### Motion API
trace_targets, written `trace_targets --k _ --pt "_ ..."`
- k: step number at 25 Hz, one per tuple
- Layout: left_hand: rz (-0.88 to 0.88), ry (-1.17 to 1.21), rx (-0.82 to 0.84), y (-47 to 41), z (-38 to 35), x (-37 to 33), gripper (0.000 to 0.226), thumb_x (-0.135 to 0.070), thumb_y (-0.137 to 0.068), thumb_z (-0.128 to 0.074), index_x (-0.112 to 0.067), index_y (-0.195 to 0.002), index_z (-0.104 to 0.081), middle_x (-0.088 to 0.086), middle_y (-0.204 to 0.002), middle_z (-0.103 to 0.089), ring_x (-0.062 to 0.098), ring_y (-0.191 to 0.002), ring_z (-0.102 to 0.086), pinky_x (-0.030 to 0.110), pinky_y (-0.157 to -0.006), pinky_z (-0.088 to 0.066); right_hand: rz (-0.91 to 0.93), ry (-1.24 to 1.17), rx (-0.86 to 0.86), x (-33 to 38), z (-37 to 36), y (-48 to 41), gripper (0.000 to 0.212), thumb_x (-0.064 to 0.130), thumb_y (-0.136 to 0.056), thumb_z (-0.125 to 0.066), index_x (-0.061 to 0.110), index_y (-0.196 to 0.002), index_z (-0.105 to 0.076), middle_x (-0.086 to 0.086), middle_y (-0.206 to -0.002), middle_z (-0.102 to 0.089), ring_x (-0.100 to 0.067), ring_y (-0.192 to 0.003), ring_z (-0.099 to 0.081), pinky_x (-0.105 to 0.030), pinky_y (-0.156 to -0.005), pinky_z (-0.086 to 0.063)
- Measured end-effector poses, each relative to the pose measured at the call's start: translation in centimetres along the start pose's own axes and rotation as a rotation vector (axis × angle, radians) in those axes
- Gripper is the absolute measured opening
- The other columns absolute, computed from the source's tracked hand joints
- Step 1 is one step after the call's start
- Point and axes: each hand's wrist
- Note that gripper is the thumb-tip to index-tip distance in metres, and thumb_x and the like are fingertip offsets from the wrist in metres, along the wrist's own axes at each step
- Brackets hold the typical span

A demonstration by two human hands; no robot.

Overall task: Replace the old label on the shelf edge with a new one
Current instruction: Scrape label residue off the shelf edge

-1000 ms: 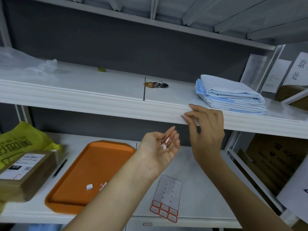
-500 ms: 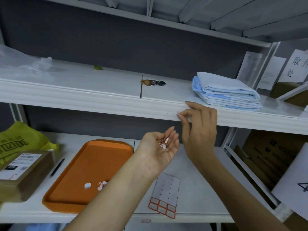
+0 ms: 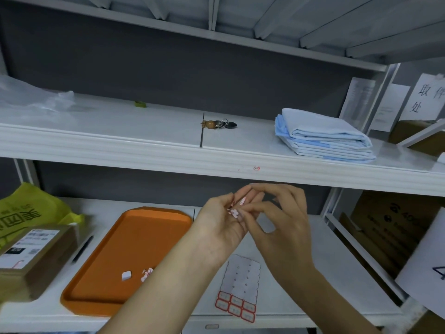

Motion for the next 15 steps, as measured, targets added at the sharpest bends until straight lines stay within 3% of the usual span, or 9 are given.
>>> trace_targets --k 4,8,11,15 --pt "0.0 -0.022 0.002 -0.2 0.4 0.1 0.038 -0.014 -0.104 -0.033 0.008 -0.107 -0.064 0.022 -0.11 -0.071 0.027 -0.102 -0.069 0.023 -0.058 -0.059 -0.01 0.023 0.084 0.2 0.1 -0.1 0.009 0.018 -0.072 -0.083 0.019 -0.078 -0.076 0.005 -0.106 -0.066 -0.015 -0.105 -0.05 -0.038 -0.079 -0.05" --pt "0.027 -0.047 -0.034 -0.5 1.8 0.0 0.036 -0.014 -0.103 -0.035 0.007 -0.101 -0.064 0.022 -0.101 -0.073 0.023 -0.078 -0.073 0.012 -0.041 -0.042 0.066 -0.038 0.278 0.2 -0.1 -0.2 0.011 0.014 -0.072 -0.083 0.02 -0.08 -0.078 0.009 -0.107 -0.066 -0.016 -0.106 -0.052 -0.038 -0.081 -0.05" --pt "0.028 -0.049 -0.106 -0.6 3.0 0.2 0.035 -0.013 -0.103 -0.035 0.007 -0.096 -0.062 0.021 -0.084 -0.074 0.021 -0.059 -0.071 0.014 -0.037 -0.037 0.098 -0.057 0.374 0.1 -0.5 0.4 0.012 0.017 -0.072 -0.082 0.023 -0.082 -0.078 0.012 -0.106 -0.066 -0.016 -0.105 -0.051 -0.035 -0.082 -0.047" --pt "0.025 0.015 -0.185 -1.1 5.2 0.3 0.034 -0.008 -0.104 -0.031 0.009 -0.106 -0.061 0.025 -0.094 -0.073 0.024 -0.053 -0.07 0.016 -0.031 -0.037 0.073 -0.077 0.463 0.1 -1.5 1.0 0.01 0.028 -0.072 -0.082 0.032 -0.08 -0.077 0.019 -0.106 -0.062 -0.007 -0.107 -0.042 -0.026 -0.086 -0.033"
Point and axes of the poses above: each hand's wrist, its own y-axis away from the middle knuckle, its own z-axis out of the back of the hand, x = y × z
